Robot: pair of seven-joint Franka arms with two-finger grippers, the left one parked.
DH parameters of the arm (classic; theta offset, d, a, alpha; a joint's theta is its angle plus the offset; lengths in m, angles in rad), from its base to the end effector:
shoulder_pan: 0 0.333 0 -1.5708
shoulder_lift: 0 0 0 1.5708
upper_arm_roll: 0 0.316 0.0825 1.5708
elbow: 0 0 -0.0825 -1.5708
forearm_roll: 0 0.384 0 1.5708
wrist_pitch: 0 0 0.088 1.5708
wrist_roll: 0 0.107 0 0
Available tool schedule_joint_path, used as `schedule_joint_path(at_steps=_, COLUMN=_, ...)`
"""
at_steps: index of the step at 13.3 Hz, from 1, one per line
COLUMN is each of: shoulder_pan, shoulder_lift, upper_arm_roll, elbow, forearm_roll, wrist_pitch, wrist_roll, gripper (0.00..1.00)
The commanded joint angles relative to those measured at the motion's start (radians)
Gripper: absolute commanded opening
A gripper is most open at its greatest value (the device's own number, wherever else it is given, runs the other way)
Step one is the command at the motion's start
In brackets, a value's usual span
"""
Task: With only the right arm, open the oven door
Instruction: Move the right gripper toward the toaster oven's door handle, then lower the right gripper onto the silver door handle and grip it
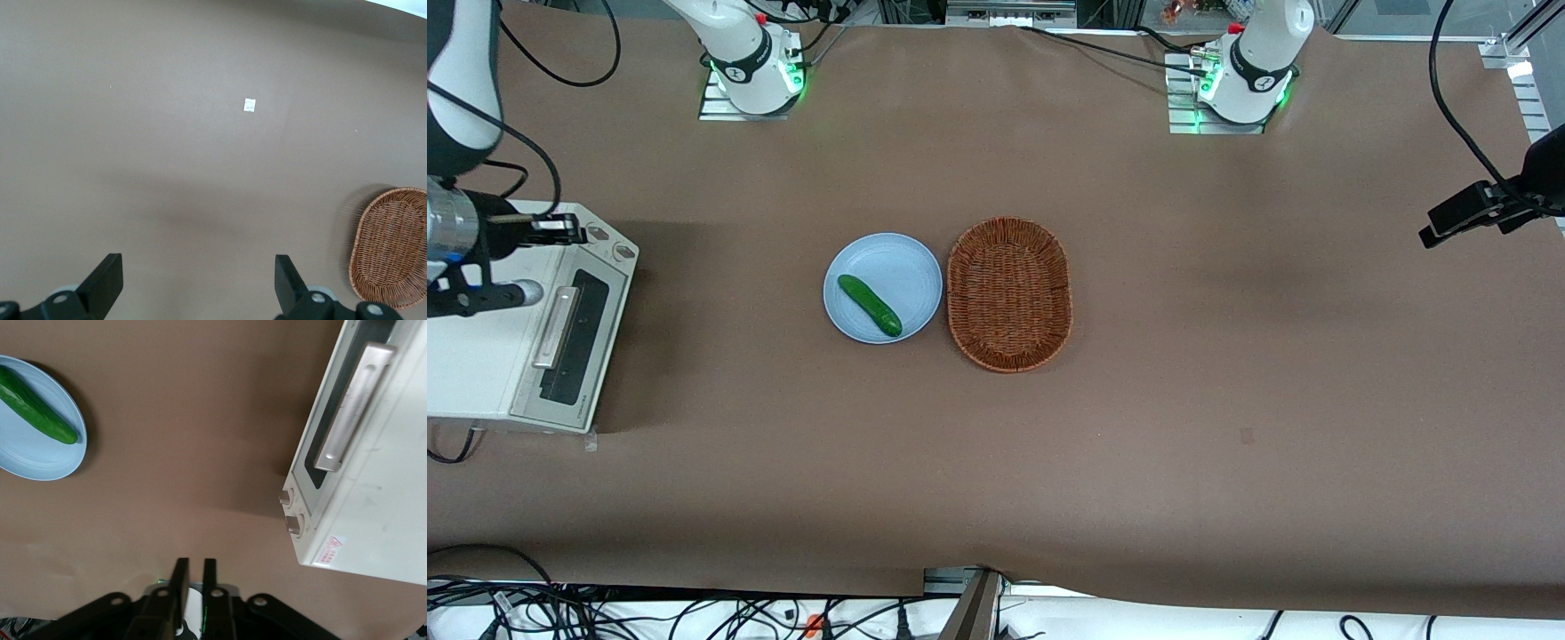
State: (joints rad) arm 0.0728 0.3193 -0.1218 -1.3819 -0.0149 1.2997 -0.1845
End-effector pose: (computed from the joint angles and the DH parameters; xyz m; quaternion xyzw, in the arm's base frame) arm 0.6074 -0.0213 0.5074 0.9776 0.0650 -0.2000 0.0035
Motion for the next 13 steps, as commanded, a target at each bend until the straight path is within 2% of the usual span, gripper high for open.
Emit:
schedule_joint_path(at_steps=1, shoulder_pan=0.012, shoulder_lift=0.038, upper_arm_roll=0.001, elbow=-0.034, forearm_roll=-0.039, wrist_pitch=0.032, wrist_roll=-0.009, gripper=0.00)
schedule_joint_path(at_steps=7, shoulder_pan=0.033, shoulder_lift=0.075, upper_arm_roll=0.001, elbow=-0.176, forearm_roll=-0.203, wrist_pitch=0.208, wrist_roll=-0.010, gripper=0.00)
schedule_joint_path(at_steps=10, shoulder_pan=0.031, shoulder_lift=0.092, upper_arm_roll=0.001, elbow=-0.184, forearm_roll=-0.261, wrist_pitch=0.228, wrist_roll=-0.033, gripper=0.00)
schedule_joint_path(at_steps=13, shoulder_pan=0.019, shoulder_lift=0.107, upper_arm_roll=-0.002, elbow=-0.183, forearm_roll=-0.348, wrist_pitch=0.268, wrist_roll=-0.085, gripper=0.00)
